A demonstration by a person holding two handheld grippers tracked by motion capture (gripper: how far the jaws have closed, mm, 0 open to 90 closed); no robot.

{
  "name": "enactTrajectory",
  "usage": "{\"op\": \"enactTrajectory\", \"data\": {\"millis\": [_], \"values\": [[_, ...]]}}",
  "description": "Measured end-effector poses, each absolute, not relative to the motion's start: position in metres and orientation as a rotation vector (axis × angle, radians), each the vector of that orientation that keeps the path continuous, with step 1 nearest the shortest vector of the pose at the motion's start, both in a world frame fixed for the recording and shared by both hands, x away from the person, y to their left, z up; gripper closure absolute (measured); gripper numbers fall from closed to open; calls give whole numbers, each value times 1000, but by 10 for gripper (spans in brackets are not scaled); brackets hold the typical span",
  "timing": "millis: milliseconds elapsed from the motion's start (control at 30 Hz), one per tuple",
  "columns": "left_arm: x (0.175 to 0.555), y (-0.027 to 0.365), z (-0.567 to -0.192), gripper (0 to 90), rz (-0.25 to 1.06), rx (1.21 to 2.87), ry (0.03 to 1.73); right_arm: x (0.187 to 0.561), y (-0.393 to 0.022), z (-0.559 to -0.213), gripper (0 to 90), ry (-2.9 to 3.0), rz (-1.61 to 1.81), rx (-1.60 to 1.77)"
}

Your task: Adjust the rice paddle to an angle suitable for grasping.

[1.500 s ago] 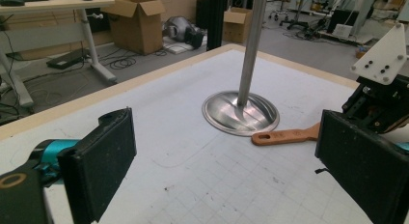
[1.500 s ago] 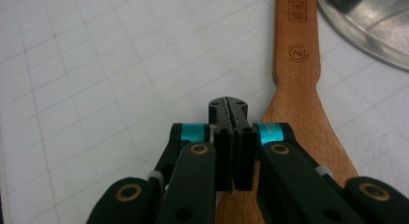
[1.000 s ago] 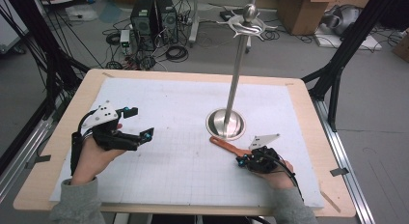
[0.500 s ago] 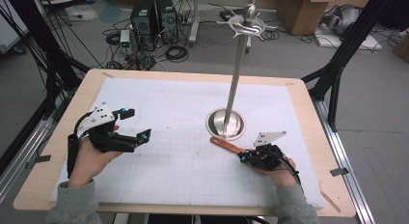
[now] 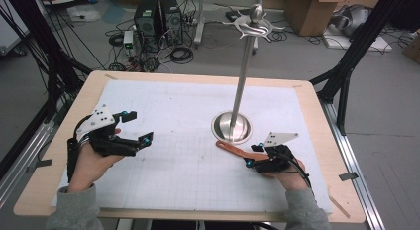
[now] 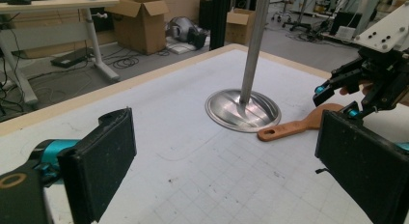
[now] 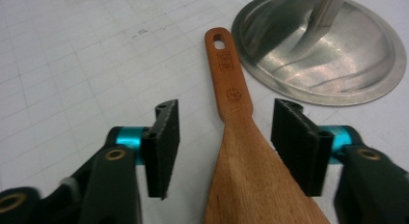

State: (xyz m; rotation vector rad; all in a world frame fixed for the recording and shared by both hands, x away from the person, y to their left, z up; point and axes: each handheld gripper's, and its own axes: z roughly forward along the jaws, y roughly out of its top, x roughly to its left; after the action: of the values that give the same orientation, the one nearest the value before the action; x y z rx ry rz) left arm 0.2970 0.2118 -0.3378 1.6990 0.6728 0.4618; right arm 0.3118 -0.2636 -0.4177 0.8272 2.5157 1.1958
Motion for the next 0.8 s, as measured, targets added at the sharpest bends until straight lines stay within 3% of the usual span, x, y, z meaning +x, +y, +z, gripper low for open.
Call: {"op": "enactTrajectory", "data": {"millis": [33, 100, 133, 267, 800], "values": [[297, 212, -338, 76, 464, 1697, 675, 312, -263, -417, 295, 2510, 1195, 829], [296, 212, -337, 76, 465, 1695, 672, 312, -262, -417, 265, 2508, 1194, 825], [296, 212, -337, 76, 465, 1696, 672, 311, -260, -416, 203, 2502, 1193, 808], [295, 212, -337, 76, 464, 1698, 677, 312, -258, -414, 144, 2493, 1208, 784], [296, 212, -339, 76, 459, 1695, 684, 316, -254, -406, 139, 2496, 1213, 780]]}}
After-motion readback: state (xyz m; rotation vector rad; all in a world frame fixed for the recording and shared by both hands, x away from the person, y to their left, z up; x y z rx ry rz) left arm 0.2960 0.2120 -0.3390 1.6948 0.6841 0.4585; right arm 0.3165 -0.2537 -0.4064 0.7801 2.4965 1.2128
